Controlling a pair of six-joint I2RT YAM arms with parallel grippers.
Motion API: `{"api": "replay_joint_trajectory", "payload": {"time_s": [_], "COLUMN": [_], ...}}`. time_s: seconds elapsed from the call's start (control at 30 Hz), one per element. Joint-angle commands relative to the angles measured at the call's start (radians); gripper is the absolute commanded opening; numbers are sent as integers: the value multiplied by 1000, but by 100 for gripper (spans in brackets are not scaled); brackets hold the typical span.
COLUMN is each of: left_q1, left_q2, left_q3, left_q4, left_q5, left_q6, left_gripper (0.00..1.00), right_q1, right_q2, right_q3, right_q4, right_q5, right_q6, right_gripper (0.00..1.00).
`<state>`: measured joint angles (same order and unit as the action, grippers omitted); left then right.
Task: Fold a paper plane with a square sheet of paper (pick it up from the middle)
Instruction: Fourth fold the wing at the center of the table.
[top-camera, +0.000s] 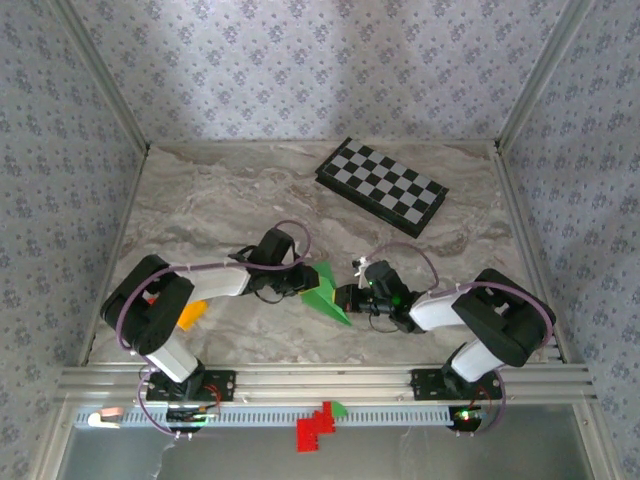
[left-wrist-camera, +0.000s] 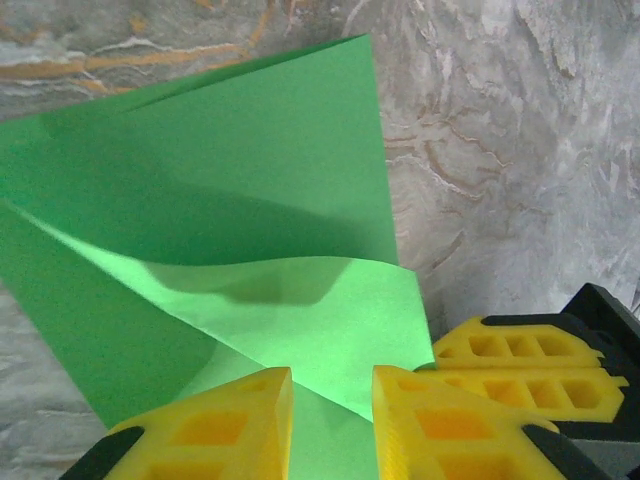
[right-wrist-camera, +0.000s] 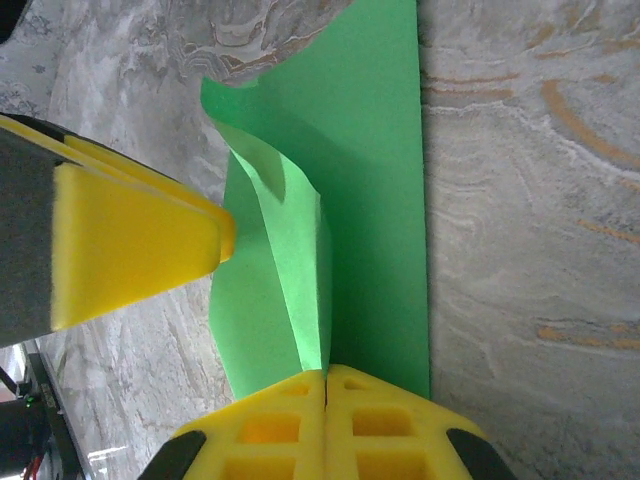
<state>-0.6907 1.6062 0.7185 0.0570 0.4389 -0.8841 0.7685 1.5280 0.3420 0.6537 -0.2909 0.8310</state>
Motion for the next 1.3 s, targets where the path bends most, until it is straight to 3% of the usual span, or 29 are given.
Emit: {"api": "replay_joint_trajectory", "payload": {"time_s": [0.0, 0.33, 1.27], "left_q1": [16, 50, 13], "left_q2": [-15, -19, 156], "left_q3": [-7, -13, 116], "left_q4": [10, 29, 47], "left_q5": [-18, -35, 13], "left_q6": [-10, -18, 8], "left_gripper": [27, 27, 27], "right_q1": [5, 6, 8], "right_q2": [-5, -6, 60], "right_q3": [-21, -60, -118], "right_q4": [27, 112, 265], "right_q5": [27, 35, 45], "right_q6": [13, 18, 27], "right_gripper": [2, 0, 0]}}
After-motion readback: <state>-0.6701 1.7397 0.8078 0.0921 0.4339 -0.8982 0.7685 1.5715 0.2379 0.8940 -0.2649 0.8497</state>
